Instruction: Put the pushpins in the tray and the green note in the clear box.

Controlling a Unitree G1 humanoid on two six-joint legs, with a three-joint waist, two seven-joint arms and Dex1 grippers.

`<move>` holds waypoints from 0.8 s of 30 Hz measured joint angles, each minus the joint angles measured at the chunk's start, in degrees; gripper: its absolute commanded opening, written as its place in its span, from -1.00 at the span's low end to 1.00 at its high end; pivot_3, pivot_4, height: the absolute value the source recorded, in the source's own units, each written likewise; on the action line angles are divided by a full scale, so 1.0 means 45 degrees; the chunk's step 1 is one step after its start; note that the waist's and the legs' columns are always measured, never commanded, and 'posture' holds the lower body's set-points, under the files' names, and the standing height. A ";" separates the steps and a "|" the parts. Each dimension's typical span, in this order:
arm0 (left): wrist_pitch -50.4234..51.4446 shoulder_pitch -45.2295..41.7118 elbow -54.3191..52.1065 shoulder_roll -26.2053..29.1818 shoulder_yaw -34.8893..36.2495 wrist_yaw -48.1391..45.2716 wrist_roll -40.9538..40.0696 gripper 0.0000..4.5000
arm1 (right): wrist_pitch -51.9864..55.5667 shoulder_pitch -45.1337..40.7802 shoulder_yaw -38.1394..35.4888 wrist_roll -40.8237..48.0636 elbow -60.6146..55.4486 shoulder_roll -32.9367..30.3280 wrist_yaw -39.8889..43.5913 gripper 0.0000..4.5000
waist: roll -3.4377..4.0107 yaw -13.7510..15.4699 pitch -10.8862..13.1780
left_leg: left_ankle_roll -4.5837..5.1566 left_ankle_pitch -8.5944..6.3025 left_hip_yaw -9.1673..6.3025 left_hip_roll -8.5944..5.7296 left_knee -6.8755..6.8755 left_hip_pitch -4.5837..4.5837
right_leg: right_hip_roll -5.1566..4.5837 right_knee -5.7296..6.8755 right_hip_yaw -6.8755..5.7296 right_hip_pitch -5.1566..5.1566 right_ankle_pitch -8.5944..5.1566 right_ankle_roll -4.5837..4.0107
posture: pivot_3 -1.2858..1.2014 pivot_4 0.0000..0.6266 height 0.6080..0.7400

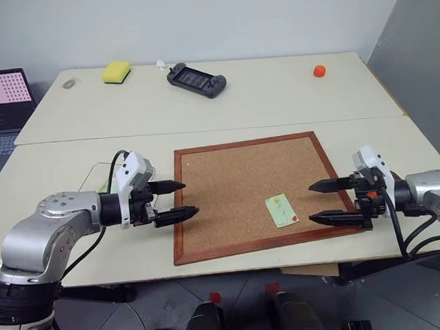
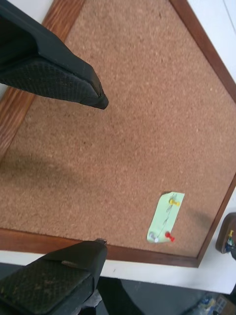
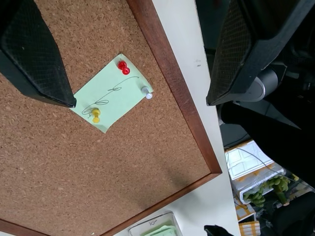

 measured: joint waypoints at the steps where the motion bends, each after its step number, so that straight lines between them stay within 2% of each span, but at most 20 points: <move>1: 0.0002 0.0002 0.0000 0.0010 -0.0005 -0.0001 0.0000 1.00 | -0.0006 0.0000 0.0008 -0.0004 0.0000 0.0005 -0.0003 1.00 | 0.0000 0.0000 0.0000 | 0.0000 0.0000 0.0000 0.0001 0.0000 0.0000 | 0.0000 0.0000 0.0000 0.0000 0.0000 0.0000 | 0.03 -0.52 1.00; 24: 0.0003 -0.0039 -0.0176 0.0090 -0.0456 -0.0237 -0.0014 1.00 | -0.0205 0.0059 0.0020 -0.0059 0.0022 0.0316 -0.0558 1.00 | 0.0000 0.0011 0.0000 | 0.0000 0.0000 -0.0001 -0.0001 0.0001 -0.0001 | -0.0001 0.0000 0.0000 0.0000 0.0000 0.0000 | 0.03 -0.52 1.00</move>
